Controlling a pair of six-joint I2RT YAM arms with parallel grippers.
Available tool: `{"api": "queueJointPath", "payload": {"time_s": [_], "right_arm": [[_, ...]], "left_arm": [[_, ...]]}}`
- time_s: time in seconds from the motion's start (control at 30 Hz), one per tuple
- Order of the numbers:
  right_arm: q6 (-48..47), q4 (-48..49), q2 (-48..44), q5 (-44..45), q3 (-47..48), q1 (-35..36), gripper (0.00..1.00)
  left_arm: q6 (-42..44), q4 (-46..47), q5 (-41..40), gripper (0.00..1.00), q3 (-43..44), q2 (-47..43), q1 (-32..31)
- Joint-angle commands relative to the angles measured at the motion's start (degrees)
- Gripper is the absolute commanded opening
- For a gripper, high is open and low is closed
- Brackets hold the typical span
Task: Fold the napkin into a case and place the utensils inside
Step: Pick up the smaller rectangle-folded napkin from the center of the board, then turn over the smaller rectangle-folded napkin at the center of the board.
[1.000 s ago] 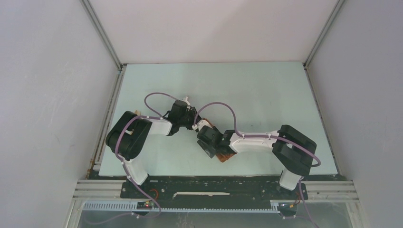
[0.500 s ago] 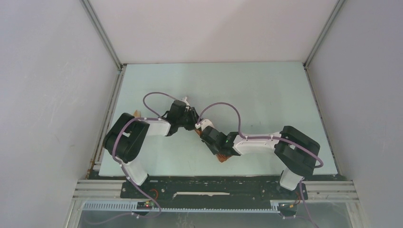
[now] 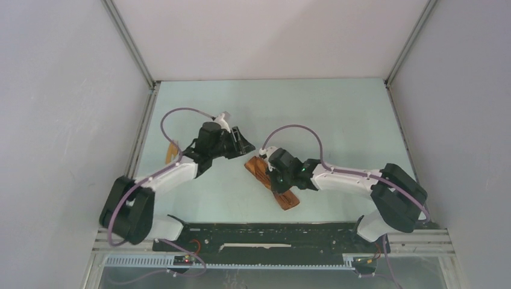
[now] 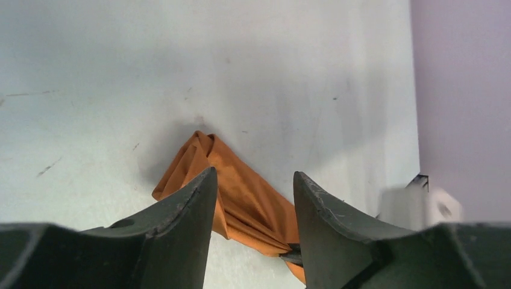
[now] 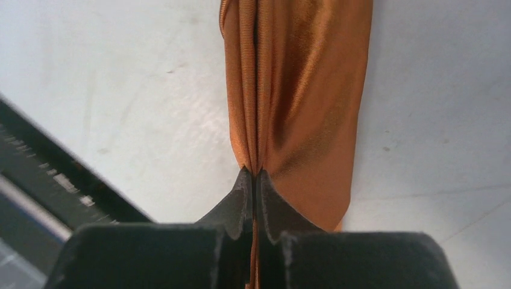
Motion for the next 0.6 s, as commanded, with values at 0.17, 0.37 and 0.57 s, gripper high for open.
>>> {"api": "queueJointPath", "payload": {"time_s": [0.17,0.37,0.57], "right_arm": [[8.9,4.8,-9.4,-33.0,-3.6,-8.9,0.00],[14.2,15.6,-10.1,-45.9,-11.0,-16.0,0.00],[17.9,26.0,-7.7,-54.4,-17.5,-23.5,0.00]], "left_arm": [[7.1,-6.2,3.5,0.60,-8.1,-24.4,0.5],[14.9,-7.0,-1.3,0.66,-8.9,-32.1,-13.1],[27.2,-15.9,-5.8,0.51,0.8,-23.3,-24.9]]}}
